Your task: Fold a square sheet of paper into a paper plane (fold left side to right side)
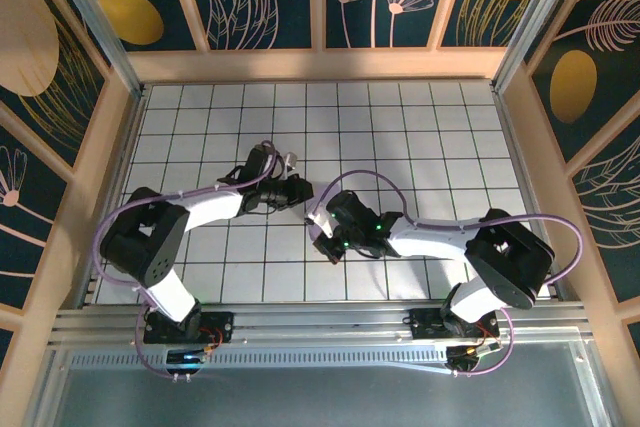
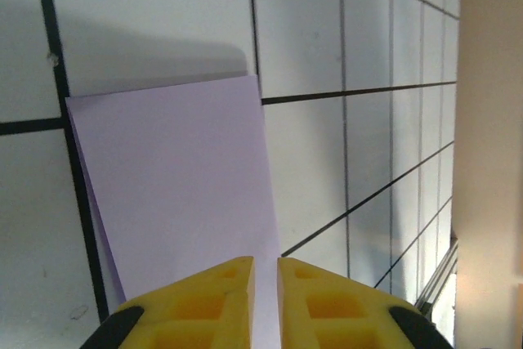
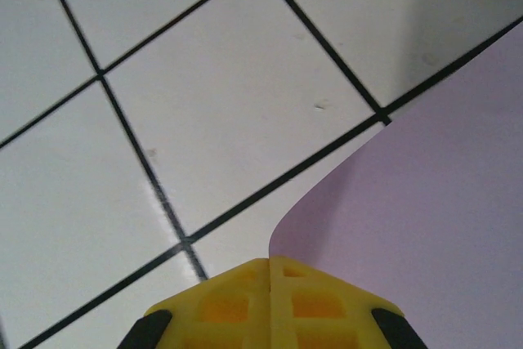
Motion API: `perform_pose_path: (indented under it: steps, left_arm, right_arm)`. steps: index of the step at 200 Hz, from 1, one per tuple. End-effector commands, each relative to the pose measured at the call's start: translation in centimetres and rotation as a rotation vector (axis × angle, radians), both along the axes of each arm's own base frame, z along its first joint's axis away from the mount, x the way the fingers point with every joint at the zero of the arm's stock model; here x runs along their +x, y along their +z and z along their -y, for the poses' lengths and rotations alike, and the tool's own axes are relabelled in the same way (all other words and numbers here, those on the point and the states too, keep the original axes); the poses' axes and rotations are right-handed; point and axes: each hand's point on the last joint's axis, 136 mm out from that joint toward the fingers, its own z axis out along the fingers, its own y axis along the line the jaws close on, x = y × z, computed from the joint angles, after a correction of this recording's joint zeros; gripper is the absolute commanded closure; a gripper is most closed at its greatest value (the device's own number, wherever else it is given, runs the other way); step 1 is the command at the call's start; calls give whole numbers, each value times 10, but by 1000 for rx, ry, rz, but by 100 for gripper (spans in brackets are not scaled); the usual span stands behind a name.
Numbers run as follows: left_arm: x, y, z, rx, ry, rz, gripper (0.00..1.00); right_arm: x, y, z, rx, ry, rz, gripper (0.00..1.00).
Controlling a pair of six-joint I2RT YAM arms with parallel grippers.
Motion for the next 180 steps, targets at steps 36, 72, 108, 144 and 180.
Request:
perform_pose_path:
  steps: [36, 72, 108, 144, 180]
  left_arm:
    - [-8, -35, 24, 43, -89, -69, 91]
    - [-13, -53, 21, 94, -97, -101, 93]
    - [-18, -68, 17, 133, -105, -126, 96]
    - [-21, -78, 13, 163, -110, -143, 98]
    - [-22, -81, 13, 167, -118, -144, 99]
  right_arm:
    - [-11, 10, -3, 99, 8, -126, 100]
    - [-9, 8, -1, 103, -3, -152, 100]
    - [-3, 4, 4, 103, -37, -191, 100]
    - [7, -5, 14, 81, -99, -243, 100]
    - [23, -16, 27, 39, -188, -270, 100]
